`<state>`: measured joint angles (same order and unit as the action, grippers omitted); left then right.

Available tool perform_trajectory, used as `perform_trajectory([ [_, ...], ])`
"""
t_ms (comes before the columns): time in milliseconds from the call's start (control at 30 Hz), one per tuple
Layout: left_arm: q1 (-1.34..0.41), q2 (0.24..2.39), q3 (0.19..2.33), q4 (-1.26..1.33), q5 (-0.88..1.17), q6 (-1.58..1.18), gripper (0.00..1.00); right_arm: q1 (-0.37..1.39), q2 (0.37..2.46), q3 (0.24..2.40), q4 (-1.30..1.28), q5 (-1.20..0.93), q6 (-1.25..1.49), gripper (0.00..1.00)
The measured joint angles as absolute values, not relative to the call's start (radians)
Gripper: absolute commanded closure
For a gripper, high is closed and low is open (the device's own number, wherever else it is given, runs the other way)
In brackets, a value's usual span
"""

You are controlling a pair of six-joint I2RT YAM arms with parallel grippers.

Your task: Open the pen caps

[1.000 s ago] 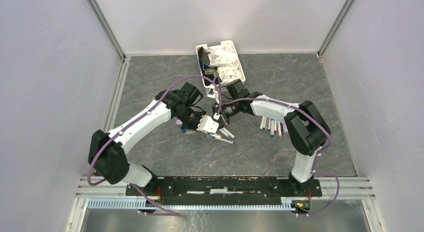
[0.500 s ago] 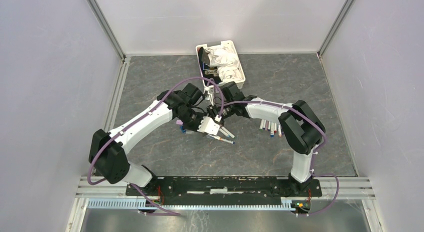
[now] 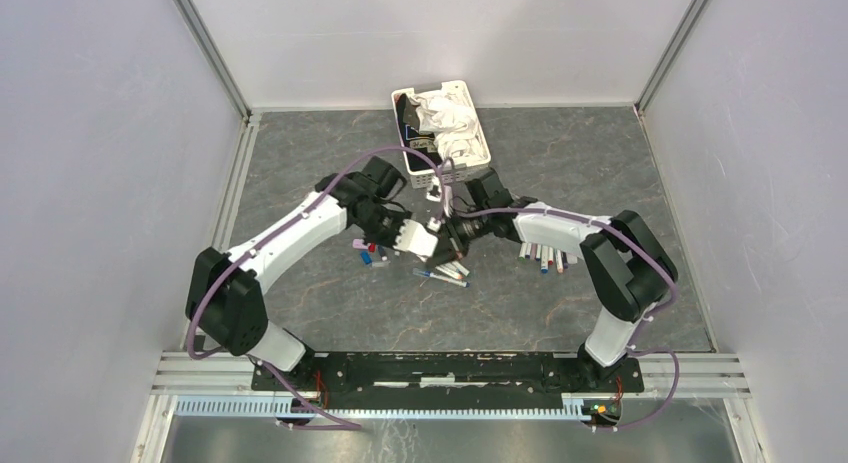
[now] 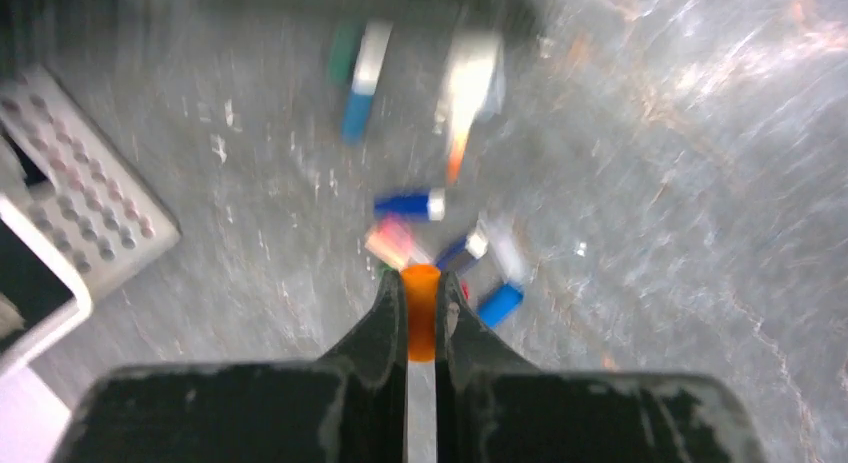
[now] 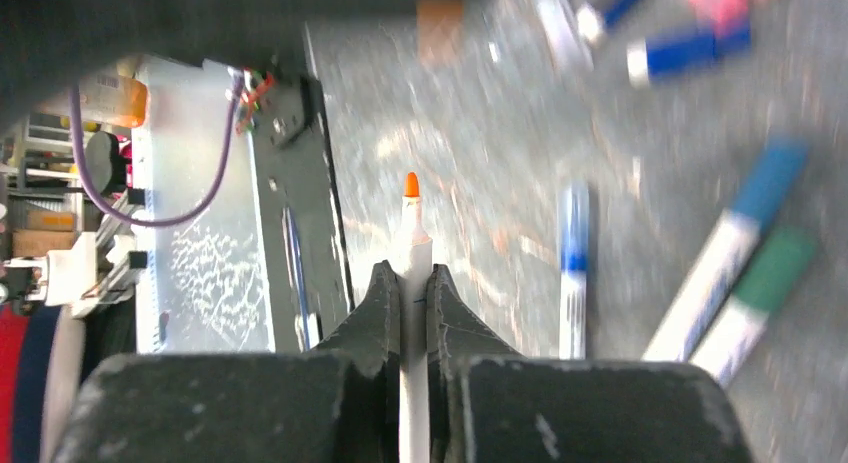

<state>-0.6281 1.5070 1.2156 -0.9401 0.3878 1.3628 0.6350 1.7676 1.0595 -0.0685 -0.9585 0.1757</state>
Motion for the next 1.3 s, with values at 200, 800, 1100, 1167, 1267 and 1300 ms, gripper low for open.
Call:
perform_trajectory([
  [200,-0.463,1.539,1.214,-0.932,0.208,1.374,0.98,0.543,1.732,0.95,-0.267,-0.917,0.109,1.0],
  [800,-0.469,1.699,1.122,-0.773,0.246,1.181,0.7,0.405,1.612,0.897,-0.222,-0.158,0.245,0.96],
  [1100,-0.469,1.704,1.129,-0.764,0.295,1.104,0.42,0.406,1.612,0.82,-0.138,0.063,0.326,0.79],
  [1167,-0.469,1.704,1.149,-0.782,0.313,1.089,0.4,0.406,1.612,0.818,-0.125,0.08,0.336,0.73],
  [1267,-0.469,1.701,1.184,-0.802,0.331,1.076,0.2,0.406,1.612,0.817,-0.11,0.08,0.347,0.65],
  [1300,-0.469,1.699,1.2,-0.813,0.338,1.064,0.06,0.406,1.612,0.813,-0.104,0.079,0.348,0.63],
])
